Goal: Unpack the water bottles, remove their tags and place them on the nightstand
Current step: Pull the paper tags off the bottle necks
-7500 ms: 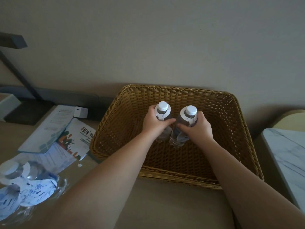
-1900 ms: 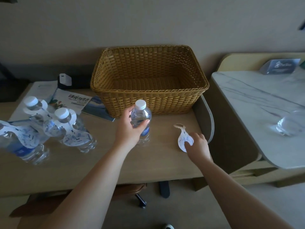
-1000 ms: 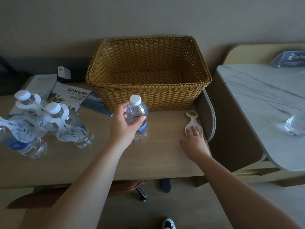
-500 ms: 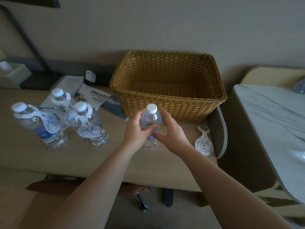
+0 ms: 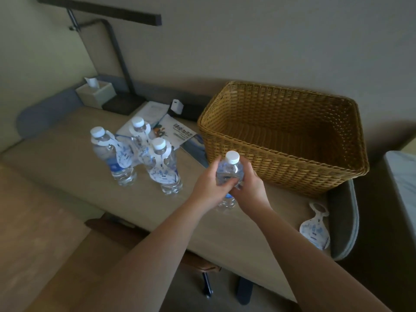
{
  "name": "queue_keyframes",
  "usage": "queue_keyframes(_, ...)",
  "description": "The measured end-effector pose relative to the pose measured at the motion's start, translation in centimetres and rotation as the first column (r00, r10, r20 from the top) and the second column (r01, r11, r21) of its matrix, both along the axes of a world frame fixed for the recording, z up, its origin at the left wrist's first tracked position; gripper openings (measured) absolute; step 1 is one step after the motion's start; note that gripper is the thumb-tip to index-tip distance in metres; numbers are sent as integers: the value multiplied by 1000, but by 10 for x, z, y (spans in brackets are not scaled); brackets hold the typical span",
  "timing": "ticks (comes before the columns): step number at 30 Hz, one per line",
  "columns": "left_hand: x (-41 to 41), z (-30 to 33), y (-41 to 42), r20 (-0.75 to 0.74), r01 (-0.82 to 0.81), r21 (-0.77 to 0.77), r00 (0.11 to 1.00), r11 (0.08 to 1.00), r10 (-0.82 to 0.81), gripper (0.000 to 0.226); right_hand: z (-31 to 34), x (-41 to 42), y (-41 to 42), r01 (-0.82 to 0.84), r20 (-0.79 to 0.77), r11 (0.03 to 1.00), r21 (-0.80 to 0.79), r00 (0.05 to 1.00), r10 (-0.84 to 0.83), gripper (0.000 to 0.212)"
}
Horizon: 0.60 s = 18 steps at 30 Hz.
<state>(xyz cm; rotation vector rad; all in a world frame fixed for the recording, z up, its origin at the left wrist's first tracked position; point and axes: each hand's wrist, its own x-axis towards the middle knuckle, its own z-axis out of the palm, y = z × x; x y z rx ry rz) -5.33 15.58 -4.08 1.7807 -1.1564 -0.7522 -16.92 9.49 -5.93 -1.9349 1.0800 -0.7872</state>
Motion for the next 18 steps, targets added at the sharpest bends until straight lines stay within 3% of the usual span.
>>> queue_keyframes(4, 10, 2, 15, 25, -82, 12, 996, 997, 82, 79, -2, 12, -3, 7, -16, 1000, -28, 1000, -7, 75)
queue_keyframes(10, 30, 14, 55, 113, -196, -93, 972, 976, 206, 58, 7, 10, 14, 107, 16, 992, -64, 994, -106, 85)
queue_keyframes(12, 42, 22, 66, 125, -249, -140, 956, 958, 266, 51, 17, 12, 28, 200, 87, 959, -199, 979, -186, 75)
queue_keyframes(15, 62, 31, 77, 167, -320, -218, 918, 922, 358, 40, 33, 25, 49, 210, 178, 886, -413, 973, -147, 52)
queue_keyframes(18, 86, 30, 82, 178, -359, -233, 898, 904, 403, 37, 42, 49, 64, 117, 162, 896, -428, 986, -51, 38)
